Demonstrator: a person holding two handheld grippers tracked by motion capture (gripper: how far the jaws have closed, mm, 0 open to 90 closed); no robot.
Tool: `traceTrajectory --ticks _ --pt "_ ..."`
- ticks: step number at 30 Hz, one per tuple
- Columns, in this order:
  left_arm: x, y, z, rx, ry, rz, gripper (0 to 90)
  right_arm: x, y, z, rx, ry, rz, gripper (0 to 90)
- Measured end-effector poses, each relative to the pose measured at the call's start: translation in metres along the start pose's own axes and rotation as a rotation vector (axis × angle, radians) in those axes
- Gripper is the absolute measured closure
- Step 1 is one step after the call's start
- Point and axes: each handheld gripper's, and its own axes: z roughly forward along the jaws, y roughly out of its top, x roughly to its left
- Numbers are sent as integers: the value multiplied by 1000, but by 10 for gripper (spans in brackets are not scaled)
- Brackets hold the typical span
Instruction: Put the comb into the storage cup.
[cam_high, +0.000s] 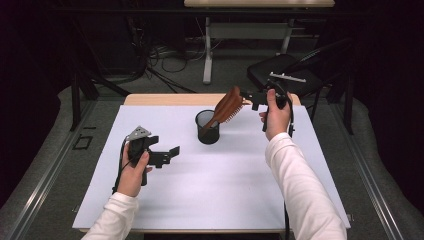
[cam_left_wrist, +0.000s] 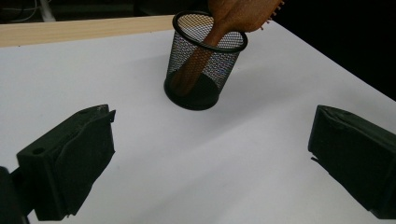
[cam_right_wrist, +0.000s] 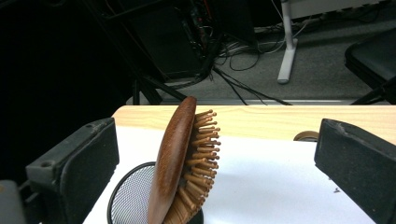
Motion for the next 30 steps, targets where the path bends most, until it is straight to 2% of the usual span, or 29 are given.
traceTrajectory --ticks 5,8,14,16,17,21,24,26,30 --pt "-1 0 0 2 -2 3 5 -1 3 -12 -7 44 -25 0" --pt "-1 0 0 0 -3 1 5 -1 3 -19 13 76 -41 0" --pt "-2 0 0 2 -4 2 5 2 -1 -28 60 144 -35 0" --pt "-2 0 0 0 -2 1 5 4 -4 -31 73 169 -53 0" --pt "-2 0 0 1 -3 1 5 5 -6 -32 71 175 -60 0" --pt "-2 0 0 4 -2 0 5 8 -10 -37 61 211 -36 0" --pt "-2 0 0 5 -1 -1 5 12 -13 -43 50 222 -65 0" --pt "-2 0 0 7 -1 1 5 13 -15 -49 40 236 -65 2" --pt "-3 0 1 6 -3 3 5 14 -19 -57 20 251 -69 72"
